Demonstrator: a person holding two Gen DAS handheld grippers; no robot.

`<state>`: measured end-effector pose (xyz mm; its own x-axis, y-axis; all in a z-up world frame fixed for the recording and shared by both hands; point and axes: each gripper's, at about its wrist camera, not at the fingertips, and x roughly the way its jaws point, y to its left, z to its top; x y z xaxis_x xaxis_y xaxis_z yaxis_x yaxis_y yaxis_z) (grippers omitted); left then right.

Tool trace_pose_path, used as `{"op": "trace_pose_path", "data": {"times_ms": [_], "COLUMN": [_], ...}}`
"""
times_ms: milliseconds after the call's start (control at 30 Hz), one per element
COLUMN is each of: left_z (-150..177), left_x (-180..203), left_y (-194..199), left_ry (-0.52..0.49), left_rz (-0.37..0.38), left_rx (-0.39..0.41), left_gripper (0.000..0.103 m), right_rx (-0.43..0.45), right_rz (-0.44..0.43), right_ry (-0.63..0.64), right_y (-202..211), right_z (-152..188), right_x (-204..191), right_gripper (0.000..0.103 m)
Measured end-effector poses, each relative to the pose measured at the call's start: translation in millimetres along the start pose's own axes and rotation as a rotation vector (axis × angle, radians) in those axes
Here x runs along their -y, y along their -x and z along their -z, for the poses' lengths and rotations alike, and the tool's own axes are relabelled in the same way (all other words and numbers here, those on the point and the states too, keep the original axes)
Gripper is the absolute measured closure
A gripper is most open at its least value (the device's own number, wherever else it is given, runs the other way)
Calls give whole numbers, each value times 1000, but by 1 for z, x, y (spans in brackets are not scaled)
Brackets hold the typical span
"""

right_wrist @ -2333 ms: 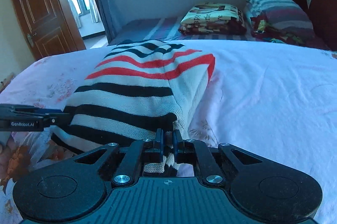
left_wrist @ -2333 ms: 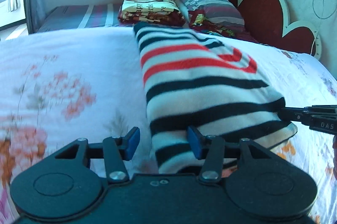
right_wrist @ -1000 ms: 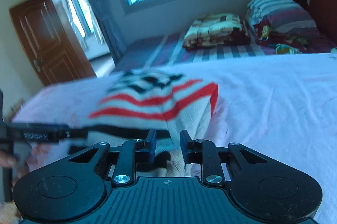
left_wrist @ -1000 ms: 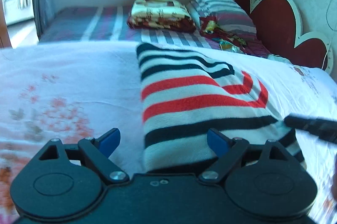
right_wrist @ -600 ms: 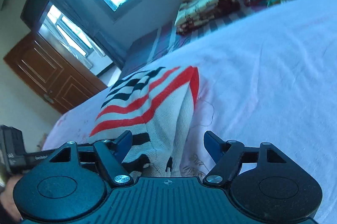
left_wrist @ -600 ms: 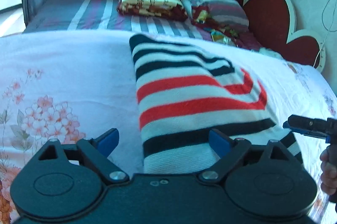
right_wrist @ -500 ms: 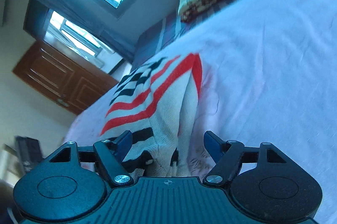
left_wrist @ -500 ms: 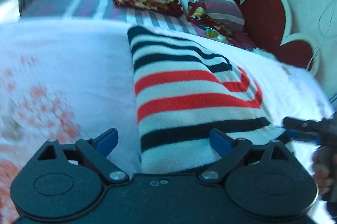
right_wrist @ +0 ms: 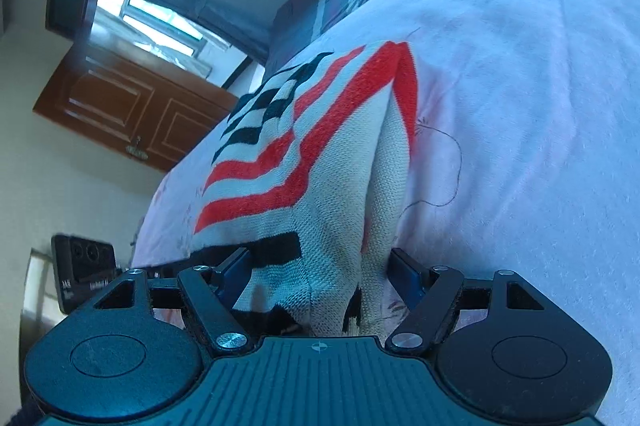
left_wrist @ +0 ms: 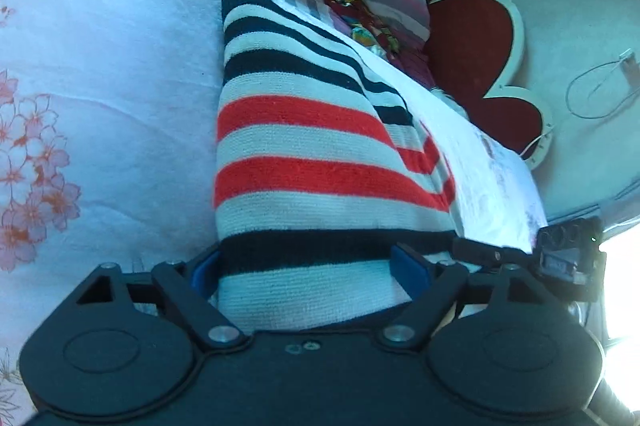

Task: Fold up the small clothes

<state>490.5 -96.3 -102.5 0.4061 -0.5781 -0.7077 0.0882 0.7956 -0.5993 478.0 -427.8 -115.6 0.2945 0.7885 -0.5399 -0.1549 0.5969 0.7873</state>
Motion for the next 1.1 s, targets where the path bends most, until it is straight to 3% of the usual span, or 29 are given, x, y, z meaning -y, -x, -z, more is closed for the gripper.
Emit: {"op": "trace_pose_path", "data": {"times_ms": [133,300,367,633,767,800,867,900,1033,1100], "left_z": [2,2,2,6,6,7,9,10,14,16], "left_x": [2,17,19,11,17,21,33,37,51,56], "left_y": [-3,-11,-12,-8,-10,-11,-15,-16,-12,-5], "left_ry": [-7,-58,-71,-73,-80,-90,-137,-152,-225,-247], "left_rz": [-9,-72,-82,-48,-76,-98,-142,-154,-194,-199], "left_rx": [11,29,27,46,50,53,61,66,98,125], "left_gripper": [18,18,18,18,19,19,22,24,36,50], "right_rx": [20,22,19,72,50,45,48,56,95,116], "right_rz": [-22,80,107,-26,119,183,272,265,327,334], "right_ry": [-21,132,172,-69,134,208,332,341,404,422], "right_y": [0,-15,-13,-1,-20,-25,-32,-31,-37,-38], "right_z": [0,4,10,11,9,12,22,24,36,43], "right_x": [9,-18,-23,13,-26,-38,-55,-58,-75,-85], "right_gripper": [31,31,38,38,38,41,59,66,69,70]}}
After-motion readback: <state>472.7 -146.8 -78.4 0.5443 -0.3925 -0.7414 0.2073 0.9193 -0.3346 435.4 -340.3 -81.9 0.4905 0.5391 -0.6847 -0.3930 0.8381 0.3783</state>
